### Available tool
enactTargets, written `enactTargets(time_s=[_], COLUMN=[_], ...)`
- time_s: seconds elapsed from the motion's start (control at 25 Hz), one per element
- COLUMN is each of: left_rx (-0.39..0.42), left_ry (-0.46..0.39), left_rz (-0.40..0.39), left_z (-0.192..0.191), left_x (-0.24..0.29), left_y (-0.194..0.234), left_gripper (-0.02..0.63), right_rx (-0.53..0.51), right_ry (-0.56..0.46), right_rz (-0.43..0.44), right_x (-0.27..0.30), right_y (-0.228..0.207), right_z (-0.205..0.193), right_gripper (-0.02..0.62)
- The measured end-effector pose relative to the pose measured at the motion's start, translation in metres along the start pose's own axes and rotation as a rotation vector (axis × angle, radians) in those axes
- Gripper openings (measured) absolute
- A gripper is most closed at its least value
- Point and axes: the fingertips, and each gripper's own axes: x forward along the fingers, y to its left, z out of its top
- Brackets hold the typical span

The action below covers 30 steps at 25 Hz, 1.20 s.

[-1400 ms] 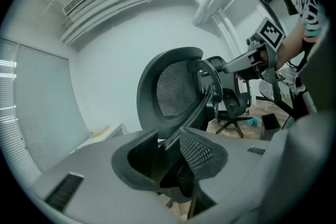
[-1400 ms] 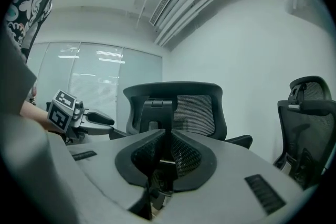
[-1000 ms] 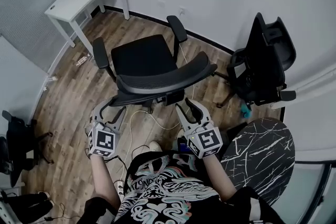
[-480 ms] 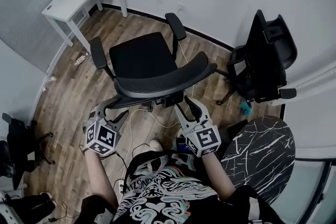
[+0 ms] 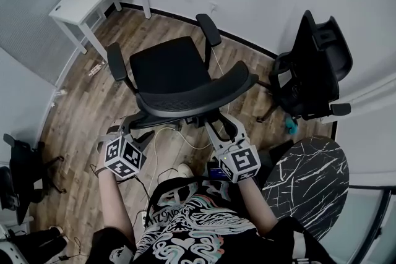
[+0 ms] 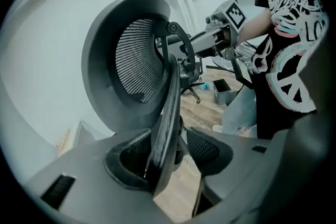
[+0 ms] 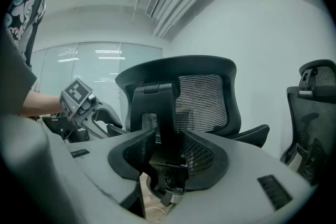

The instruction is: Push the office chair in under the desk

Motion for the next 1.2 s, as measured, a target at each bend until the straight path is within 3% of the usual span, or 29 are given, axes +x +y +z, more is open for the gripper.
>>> enactTargets(time_s=[0.36, 0.64, 1.2], left_rx=[0.145, 0.129, 0.143], left_ry=[0.111, 0.113, 0.095], left_rz=[-0.014, -0.049, -0.007], left_z=[-0.006, -0.010, -0.012], left_x=[0.012, 0.022, 0.029], left_y=[0.004, -0.001, -0.003], left_gripper=[0.213, 0.178, 0.160], right_rx=[-0.032, -0.038, -0.018], right_ry=[0.016, 0.017, 0.017], right_rz=[0.001, 0.009, 0.001], right_x=[0.010, 0.012, 0.015], right_y=[-0.001, 0.000, -0.001], right_z=[0.002, 0.002, 0.000], right_gripper=[0.138, 0.138, 0.107])
